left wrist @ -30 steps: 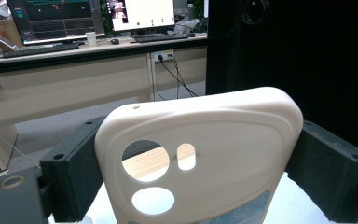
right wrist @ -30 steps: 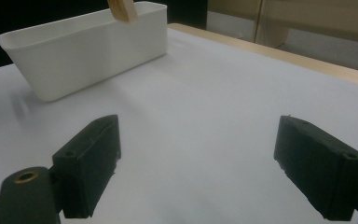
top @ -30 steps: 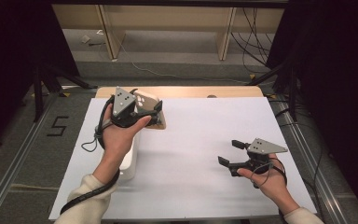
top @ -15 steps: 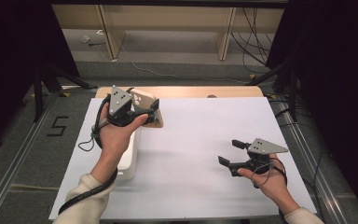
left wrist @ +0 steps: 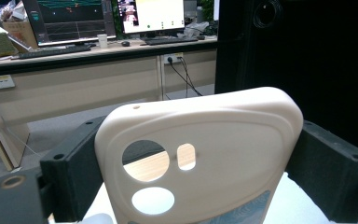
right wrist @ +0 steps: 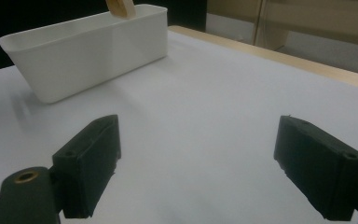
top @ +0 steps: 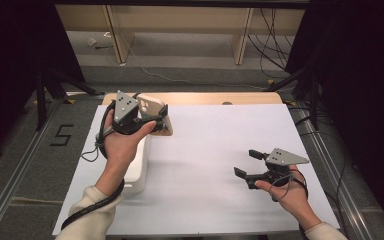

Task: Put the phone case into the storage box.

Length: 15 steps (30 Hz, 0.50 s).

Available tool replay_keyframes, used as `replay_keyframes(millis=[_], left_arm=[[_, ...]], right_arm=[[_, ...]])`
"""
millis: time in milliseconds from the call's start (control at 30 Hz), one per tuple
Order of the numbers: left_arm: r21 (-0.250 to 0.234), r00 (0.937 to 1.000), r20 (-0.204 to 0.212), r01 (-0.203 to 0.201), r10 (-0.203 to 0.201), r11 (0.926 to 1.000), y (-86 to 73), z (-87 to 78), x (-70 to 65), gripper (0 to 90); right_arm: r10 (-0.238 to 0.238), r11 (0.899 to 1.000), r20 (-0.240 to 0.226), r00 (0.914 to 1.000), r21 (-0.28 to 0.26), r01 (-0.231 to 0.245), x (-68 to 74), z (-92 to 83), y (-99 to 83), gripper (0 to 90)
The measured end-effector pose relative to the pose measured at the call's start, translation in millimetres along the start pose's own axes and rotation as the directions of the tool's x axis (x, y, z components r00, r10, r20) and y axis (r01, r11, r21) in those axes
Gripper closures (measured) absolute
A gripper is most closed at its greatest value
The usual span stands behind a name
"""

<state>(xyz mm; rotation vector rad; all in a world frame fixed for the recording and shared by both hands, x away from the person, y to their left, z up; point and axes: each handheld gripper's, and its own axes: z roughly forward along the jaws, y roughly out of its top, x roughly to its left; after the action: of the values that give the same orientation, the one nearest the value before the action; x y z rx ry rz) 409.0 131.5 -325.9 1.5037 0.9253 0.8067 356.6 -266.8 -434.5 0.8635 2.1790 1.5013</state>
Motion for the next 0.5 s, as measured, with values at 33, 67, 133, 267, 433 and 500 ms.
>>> replay_keyframes(millis=[33,67,133,267,433,500], left_arm=[[-0.001,1.0000,-0.001,0.000,0.000,1.0000,0.0,-0.1,0.3,11.0],[-0.001,1.0000,-0.003,-0.001,0.001,1.0000,0.1,-0.2,0.8,11.0],[-0.001,1.0000,-0.006,0.000,0.000,1.0000,0.1,-0.4,1.6,11.0],[-0.001,0.9999,-0.011,0.001,-0.001,1.0000,0.2,-1.0,3.3,11.0],[-0.002,0.9998,-0.019,0.000,0.000,1.0000,0.6,-2.1,6.1,11.0],[-0.003,0.9997,-0.023,0.001,-0.001,1.0000,0.8,-2.6,7.0,11.0]], right_arm=[[-0.001,1.000,-0.001,1.0000,0.002,0.001,0.0,-0.1,-0.1,15.8],[0.000,1.000,-0.002,1.0000,0.002,0.000,0.0,-0.1,-0.1,15.8],[0.001,1.000,0.000,1.0000,0.000,-0.001,0.1,0.0,0.0,15.8],[0.002,1.000,0.000,1.0000,0.000,-0.002,0.1,-0.1,-0.1,15.8],[0.000,1.000,-0.002,1.0000,0.002,0.000,0.1,-0.1,-0.1,15.8],[0.003,1.000,-0.001,1.0000,0.001,-0.003,0.1,-0.1,-0.1,15.8]])
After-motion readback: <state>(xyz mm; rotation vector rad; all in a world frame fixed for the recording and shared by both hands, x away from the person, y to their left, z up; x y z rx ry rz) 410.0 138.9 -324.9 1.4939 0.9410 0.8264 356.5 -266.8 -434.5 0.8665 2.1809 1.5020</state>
